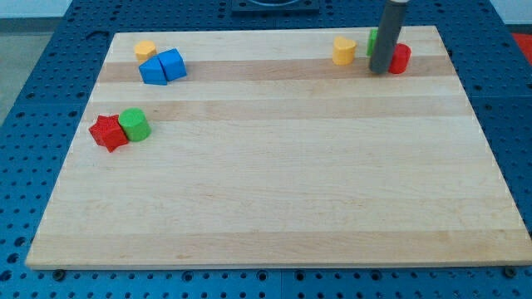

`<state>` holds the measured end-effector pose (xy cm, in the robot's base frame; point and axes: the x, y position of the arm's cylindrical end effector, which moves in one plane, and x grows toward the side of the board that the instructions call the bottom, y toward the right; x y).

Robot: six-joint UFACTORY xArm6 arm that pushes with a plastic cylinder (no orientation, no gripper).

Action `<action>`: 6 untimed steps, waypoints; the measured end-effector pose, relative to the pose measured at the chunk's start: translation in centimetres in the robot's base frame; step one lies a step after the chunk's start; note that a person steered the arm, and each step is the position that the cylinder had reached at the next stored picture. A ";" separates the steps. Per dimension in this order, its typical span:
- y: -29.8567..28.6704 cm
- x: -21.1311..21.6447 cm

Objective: Move the yellow heart a bit left

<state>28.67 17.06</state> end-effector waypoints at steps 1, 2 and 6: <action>-0.7 -0.4; -1.4 -1.3; -7.8 -1.7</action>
